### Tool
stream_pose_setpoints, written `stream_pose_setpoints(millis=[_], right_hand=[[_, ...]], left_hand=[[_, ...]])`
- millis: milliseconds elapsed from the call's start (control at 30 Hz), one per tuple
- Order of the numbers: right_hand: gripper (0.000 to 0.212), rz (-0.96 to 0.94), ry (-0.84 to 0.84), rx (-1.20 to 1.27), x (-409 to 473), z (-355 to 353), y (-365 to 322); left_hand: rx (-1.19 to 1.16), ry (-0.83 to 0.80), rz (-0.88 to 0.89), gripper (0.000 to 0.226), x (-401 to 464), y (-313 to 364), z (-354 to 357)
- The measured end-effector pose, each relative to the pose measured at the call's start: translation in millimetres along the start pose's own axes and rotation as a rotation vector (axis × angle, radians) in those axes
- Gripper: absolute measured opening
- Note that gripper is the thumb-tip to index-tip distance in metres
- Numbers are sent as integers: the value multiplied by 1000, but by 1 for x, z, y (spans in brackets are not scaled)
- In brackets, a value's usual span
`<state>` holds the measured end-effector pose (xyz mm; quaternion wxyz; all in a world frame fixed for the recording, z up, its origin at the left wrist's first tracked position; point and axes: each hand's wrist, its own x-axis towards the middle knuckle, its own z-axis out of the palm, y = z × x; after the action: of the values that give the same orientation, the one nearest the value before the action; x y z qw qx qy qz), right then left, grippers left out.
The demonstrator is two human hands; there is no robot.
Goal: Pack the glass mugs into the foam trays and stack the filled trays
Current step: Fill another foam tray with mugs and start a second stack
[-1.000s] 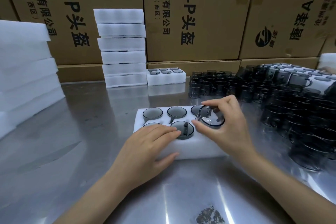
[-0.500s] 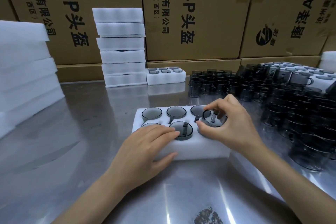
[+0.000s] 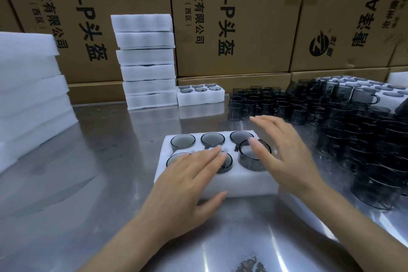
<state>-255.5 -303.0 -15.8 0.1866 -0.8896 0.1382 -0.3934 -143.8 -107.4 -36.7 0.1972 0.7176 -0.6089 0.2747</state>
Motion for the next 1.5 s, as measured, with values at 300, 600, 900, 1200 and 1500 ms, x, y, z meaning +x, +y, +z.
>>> stream_pose_setpoints(millis=[300,600,900,1200,1500], right_hand=[[43,-22,-344,-123,-15,4,11],[43,-1,-301,-89,-20,11,12],[51,-43,-180,-8,-24,11,8],[44,-33,-280,-91,-24,13,4],[41,600,-159,337,-28,14,8]], left_hand=[[59,-125,30,59,27,29,18],[71,-223,-2,61,21,30,20],[16,-144,-423,81,-8,-5,-17],[143,-207,-347,65,-10,-12,-20],[-503,-49,-816,79,-17,-15,-17]])
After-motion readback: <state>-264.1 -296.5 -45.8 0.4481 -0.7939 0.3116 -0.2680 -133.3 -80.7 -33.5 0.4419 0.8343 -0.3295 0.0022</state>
